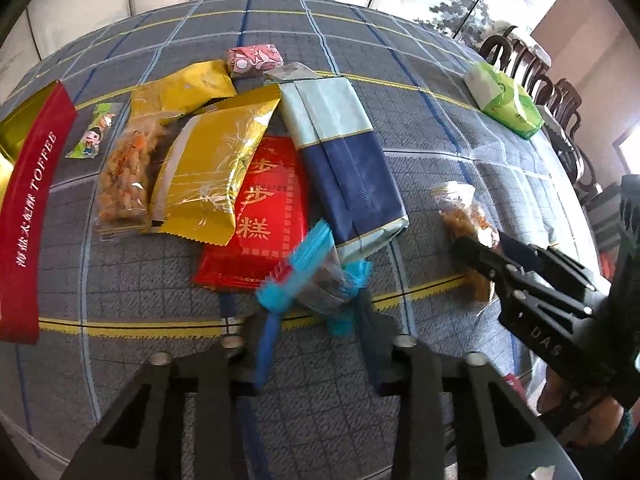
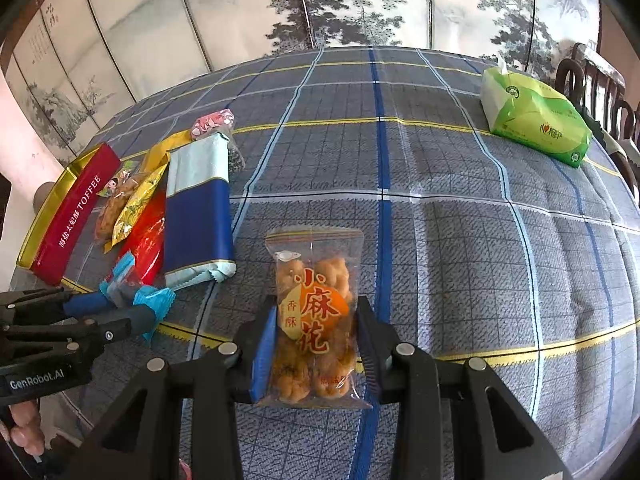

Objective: Organize snacks
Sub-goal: 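Lift the blue-wrapped candy with the left tool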

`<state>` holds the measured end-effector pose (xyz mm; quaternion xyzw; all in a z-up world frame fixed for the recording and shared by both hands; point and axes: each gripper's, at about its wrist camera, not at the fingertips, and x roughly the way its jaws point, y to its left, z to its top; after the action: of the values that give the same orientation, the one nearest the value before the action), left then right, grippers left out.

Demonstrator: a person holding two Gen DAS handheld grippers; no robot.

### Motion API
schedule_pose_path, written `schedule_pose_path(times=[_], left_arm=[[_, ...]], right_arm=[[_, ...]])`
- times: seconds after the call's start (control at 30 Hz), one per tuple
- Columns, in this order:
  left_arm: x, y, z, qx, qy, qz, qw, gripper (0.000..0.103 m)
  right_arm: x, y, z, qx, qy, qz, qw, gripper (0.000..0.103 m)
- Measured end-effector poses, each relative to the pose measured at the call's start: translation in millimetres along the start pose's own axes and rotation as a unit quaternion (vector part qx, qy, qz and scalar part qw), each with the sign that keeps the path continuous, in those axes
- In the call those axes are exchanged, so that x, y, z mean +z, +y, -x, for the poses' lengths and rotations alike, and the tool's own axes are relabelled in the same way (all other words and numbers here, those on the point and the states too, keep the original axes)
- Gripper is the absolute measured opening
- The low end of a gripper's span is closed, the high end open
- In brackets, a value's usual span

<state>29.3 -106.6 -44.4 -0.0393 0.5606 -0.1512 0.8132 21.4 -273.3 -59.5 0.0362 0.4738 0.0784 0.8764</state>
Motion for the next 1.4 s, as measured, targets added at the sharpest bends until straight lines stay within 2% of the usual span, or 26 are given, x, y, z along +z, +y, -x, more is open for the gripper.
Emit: schedule_pose_path(times=[0.3, 0.37, 0.43, 0.53, 0.57, 0.63, 0.7, 0.83, 1.4], left_arm=[[4, -1, 1, 0.001, -0.003, -0.002, 1.0, 0.029], [6, -1, 0, 0.003, -0.004, 0.003, 1.0, 0.034], [7, 0, 0, 0.007, -0.005, 0.004, 1.0, 0.045], [9, 2, 0, 0.008, -0.008, 0.011, 0.9999, 0.051], [9, 2, -1, 0.008, -0.008, 0.01, 0.9999, 0.05], [10, 4, -1, 0.014, -0.01, 0.009, 0.9998, 0.042], [11, 6, -1, -0.001, -0.007, 0.011, 0.9999, 0.035], [9, 6, 1, -0.002, -0.009, 0.008, 0.9999, 0.029], [-5, 9, 26, -0.005, -0.017, -0.018, 0.9997, 0.026]], right_arm=[[-1, 4, 0, -0.005, 0.002, 0.006, 1.0, 0.038], [-1, 3, -1, -0.005, 0.002, 0.006, 1.0, 0.038], [-1, 4, 0, -0.005, 0.002, 0.007, 1.0, 0.038], [-2, 4, 0, -0.005, 0.0, 0.007, 1.0, 0.038], [-2, 4, 0, -0.005, 0.0, 0.007, 1.0, 0.038], [-2, 4, 0, -0.005, 0.0, 0.007, 1.0, 0.038], [-2, 4, 0, -0.005, 0.0, 0.007, 1.0, 0.038], [-3, 5, 0, -0.005, -0.001, 0.006, 1.0, 0.038], [-3, 9, 0, -0.021, 0.002, 0.009, 1.0, 0.037]])
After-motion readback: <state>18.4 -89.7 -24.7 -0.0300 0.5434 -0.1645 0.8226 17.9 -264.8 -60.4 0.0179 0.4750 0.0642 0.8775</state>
